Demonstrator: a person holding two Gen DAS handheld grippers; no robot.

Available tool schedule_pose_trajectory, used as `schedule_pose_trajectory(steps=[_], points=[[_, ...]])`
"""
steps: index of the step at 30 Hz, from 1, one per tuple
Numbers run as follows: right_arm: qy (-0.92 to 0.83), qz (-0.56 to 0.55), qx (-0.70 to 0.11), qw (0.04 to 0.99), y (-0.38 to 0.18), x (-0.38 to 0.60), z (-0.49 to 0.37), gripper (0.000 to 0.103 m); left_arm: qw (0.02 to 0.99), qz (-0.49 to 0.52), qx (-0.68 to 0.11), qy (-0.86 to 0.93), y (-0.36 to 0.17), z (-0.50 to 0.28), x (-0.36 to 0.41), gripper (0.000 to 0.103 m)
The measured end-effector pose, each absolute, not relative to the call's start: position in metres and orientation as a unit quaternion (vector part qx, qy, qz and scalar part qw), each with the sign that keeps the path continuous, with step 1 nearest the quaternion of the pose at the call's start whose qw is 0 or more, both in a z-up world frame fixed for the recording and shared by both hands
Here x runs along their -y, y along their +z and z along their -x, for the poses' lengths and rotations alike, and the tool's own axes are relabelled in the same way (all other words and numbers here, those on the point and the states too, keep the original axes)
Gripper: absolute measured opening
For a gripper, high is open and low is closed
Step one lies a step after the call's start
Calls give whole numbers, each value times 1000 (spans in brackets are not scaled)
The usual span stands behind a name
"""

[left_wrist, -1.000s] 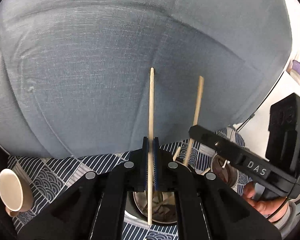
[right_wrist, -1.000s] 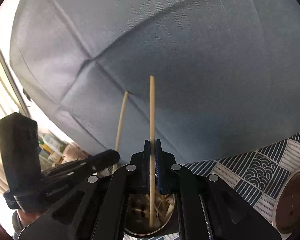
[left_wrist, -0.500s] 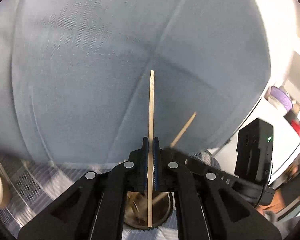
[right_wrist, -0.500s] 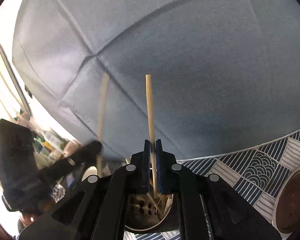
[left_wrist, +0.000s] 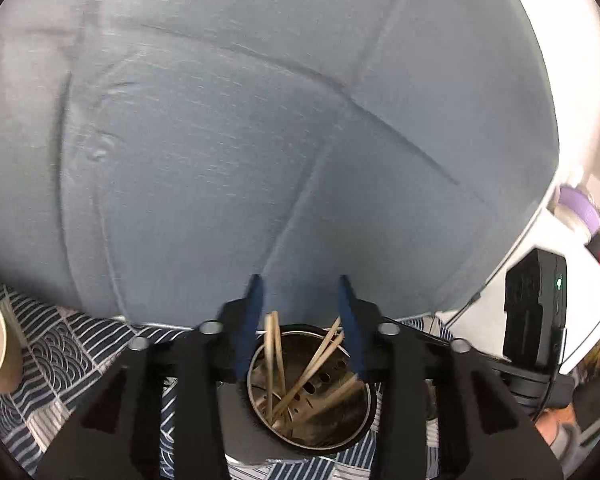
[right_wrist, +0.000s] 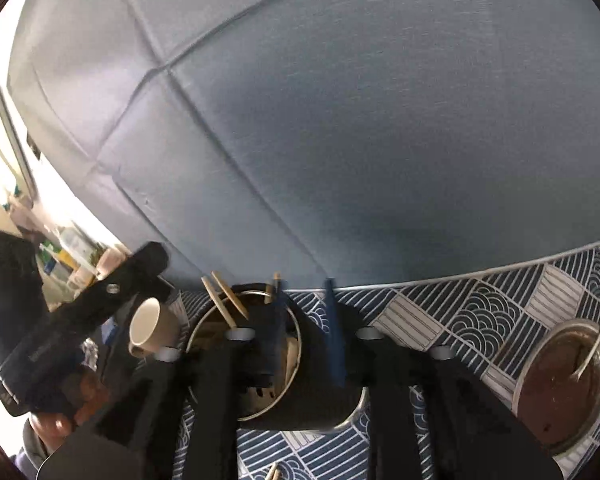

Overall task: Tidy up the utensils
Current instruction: 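Lower the chopsticks into the black holder and open both tools, then move both tools back down toward the remaining chopsticks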

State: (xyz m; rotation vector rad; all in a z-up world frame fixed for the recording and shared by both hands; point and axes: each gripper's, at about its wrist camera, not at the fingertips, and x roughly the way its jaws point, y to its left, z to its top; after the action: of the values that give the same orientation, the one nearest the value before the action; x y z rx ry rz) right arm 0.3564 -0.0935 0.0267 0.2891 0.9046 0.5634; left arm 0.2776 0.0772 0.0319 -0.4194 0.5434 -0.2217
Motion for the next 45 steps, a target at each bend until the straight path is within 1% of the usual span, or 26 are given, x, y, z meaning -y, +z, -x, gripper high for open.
schedule_pose_trajectory(steps=[1,3,4,5,6,8,12,13,14,17,18,19,25,32,37,42,45], points=[[265,-135,-426,854,29,96,-355,36,934,207,-273,-103,33,-276,-80,45],[256,-136,-418,861,34,101,-351,40,938,195,-272,-92,34,-268,-86,58],[251,-138,-417,863,35,103,-350,45,940,184,-277,-81,33,-263,-88,71],[245,-142,-414,865,37,106,-347,48,940,171,-286,-69,33,-258,-90,73],[239,-149,-410,868,39,111,-343,49,941,165,-290,-62,31,-253,-92,74],[237,-159,-408,867,40,116,-336,54,938,159,-303,-52,27,-242,-97,78],[226,-150,-420,866,39,121,-325,58,930,132,-342,-31,14,-221,-101,83],[222,-148,-420,867,39,122,-319,61,930,127,-344,-26,12,-214,-103,85],[227,-152,-419,866,40,124,-314,65,929,127,-348,-25,9,-207,-105,89],[223,-150,-426,864,42,131,-301,70,915,137,-377,-29,-1,-189,-110,91],[215,-146,-428,866,41,133,-294,72,914,133,-381,-27,-5,-183,-111,93],[214,-146,-431,864,38,135,-291,76,913,126,-386,-25,-8,-180,-109,94],[210,-115,-482,843,10,133,-263,83,889,98,-446,-40,-48,-162,-87,97],[196,-66,-565,799,-51,119,-225,84,855,47,-513,-54,-103,-143,-63,97],[205,-26,-604,769,-89,101,-189,84,837,1,-544,-60,-131,-128,-51,97],[219,10,-621,753,-107,81,-164,84,829,-19,-555,-61,-141,-119,-50,97],[226,6,-628,744,-111,76,-157,85,822,-15,-565,-65,-147,-117,-53,97]])
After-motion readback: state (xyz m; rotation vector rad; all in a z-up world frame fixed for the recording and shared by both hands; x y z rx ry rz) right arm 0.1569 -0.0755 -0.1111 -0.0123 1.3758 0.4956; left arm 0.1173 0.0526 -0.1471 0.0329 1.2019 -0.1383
